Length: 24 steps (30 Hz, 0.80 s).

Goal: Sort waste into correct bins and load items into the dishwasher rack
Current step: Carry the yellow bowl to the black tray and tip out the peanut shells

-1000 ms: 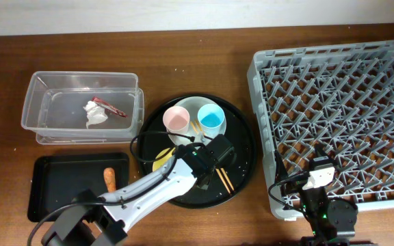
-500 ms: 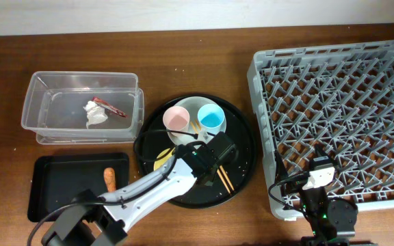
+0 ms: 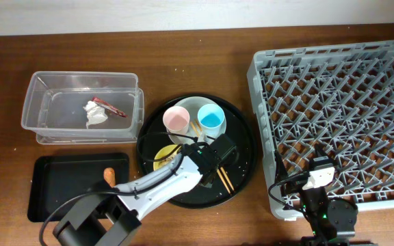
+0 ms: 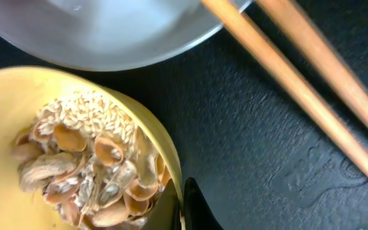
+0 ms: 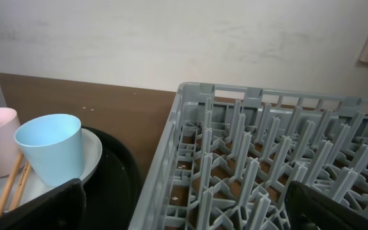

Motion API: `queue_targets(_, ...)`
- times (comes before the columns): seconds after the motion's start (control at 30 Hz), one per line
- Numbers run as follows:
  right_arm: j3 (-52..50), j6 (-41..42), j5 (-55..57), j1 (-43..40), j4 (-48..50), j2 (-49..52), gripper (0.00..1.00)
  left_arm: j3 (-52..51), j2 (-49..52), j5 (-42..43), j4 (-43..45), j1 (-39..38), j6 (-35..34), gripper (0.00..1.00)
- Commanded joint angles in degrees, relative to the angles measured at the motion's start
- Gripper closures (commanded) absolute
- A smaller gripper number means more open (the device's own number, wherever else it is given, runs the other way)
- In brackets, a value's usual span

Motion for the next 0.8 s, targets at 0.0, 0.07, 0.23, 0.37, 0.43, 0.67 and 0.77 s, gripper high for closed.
queue_targets(0.0, -0.37, 0.48, 0.13, -0.31, -0.24, -0.44, 0.02, 3.76, -4.37, -0.59, -4.92, 0.72, 0.55, 1.00)
queue_targets(0.07, -0.37, 0.48, 0.15, -0.31, -0.22, -0.44, 0.02, 5.03, -8.50, 0.63, -9.88, 2.34, 0.48, 1.00)
queue_targets(0.23, -0.37, 0.48, 0.15, -0.31, -0.24, -0.44, 0.01, 5.01, -21.00, 7.28, -17.99, 17.64, 4.17, 1.00)
queue_targets(0.37, -0.37, 0.48, 0.15, -0.31, -0.24, -0.44, 0.02, 4.90, -25.49, 27.34, -18.84, 42.32, 17.97, 1.00)
queue_targets(0.43, -0.37, 0.48, 0.15, -0.31, -0.24, -0.44, 0.02, 4.35, -25.49, 34.03, -18.45, 52.35, 22.45, 1.00)
queue_targets(0.67, -0.37, 0.48, 0.15, -0.31, -0.24, -0.44, 0.02, -10.19, -25.99, 61.68, -3.37, 78.01, 32.83, 1.00)
queue_targets(0.77, -0.37, 0.48, 0.15, -0.31, -0.22, -0.44, 0.02, -15.39, -25.99, 68.46, -0.55, 89.77, 34.99, 1.00)
